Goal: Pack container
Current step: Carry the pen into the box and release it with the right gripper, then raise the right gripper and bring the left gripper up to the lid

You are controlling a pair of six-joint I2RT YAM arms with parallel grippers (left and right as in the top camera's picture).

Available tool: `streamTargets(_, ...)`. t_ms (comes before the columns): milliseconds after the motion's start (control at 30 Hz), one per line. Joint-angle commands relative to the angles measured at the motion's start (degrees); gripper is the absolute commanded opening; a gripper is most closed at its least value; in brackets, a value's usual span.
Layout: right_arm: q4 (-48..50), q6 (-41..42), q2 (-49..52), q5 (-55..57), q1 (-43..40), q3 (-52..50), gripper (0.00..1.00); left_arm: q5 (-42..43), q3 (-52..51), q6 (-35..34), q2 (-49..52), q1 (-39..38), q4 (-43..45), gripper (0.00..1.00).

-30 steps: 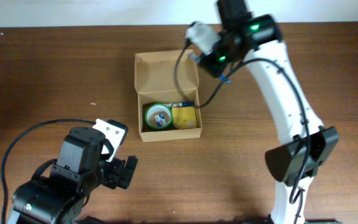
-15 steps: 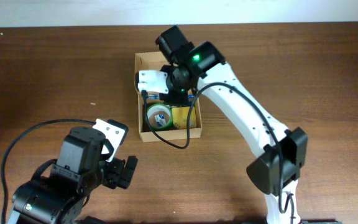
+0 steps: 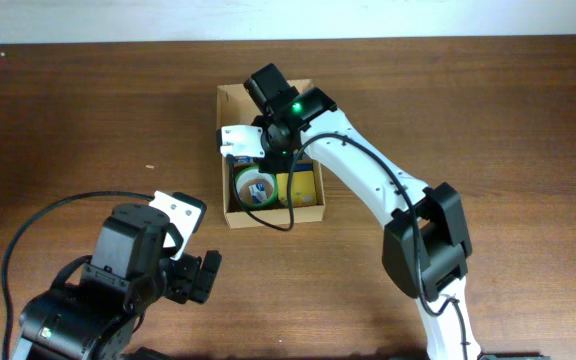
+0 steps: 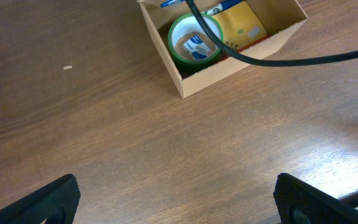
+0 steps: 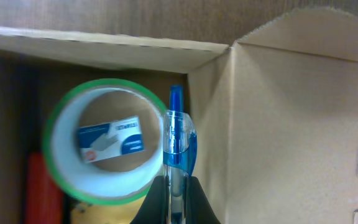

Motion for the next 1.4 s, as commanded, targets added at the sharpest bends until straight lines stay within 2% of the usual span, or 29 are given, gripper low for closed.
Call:
streamTargets(0,1.1,-0.6,2.0,1.7,-0.1,-0.3,0.04,0.5,0.9,1.1,-0.2,0.2,0.1,1.00)
streamTargets(200,2.5,-0.5,3.9,2.8,-0.1,-0.3,0.05,0.5,0.9,1.1,-0.2,0.2,0.1,0.99)
streamTargets(233,2.6,-0.4,4.0,2.8,-0.1,-0.3,0.10,0.4,0.9,1.1,-0.2,0.2,0.1,1.00)
streamTargets(300,2.6,-0.4,4.1,2.8,-0.1,-0.3,0.30,0.5,0.9,1.1,-0.2,0.2,0.1,1.00)
streamTargets(400,2.5,-0.4,4.1,3.3,-0.1,-0.3,0.35,0.4,0.9,1.1,-0.2,0.2,0.1,1.00)
streamTargets(533,2.5,3.0,4.1,5.6,-0.1,-0.3,0.36,0.5,0.9,1.1,-0.2,0.2,0.1,1.00)
streamTargets(700,1.4,9.3,2.8,5.6,-0.1,0.0,0.35,0.5,0.9,1.1,-0.2,0.2,0.1,1.00)
streamTargets(833,-0.6,13.4,-0.6,5.6,-0.1,0.5,0.22,0.4,0.9,1.1,-0.2,0.2,0.1,1.00)
streamTargets(933,-2.9,15.6,-4.1,5.5,-0.1,1.2,0.04,0.4,0.9,1.1,-0.2,0.2,0.1,1.00)
streamTargets(1167,-4.9,25.2,-11.0,5.4,-0.6,1.2,0.04,0.5,0.9,1.1,-0.2,0.2,0.1,1.00)
streamTargets(1367,-5.8,32.0,-13.2,5.4,-3.3,1.2,0.04,0.4,0.9,1.1,-0.2,0.2,0.1,1.00)
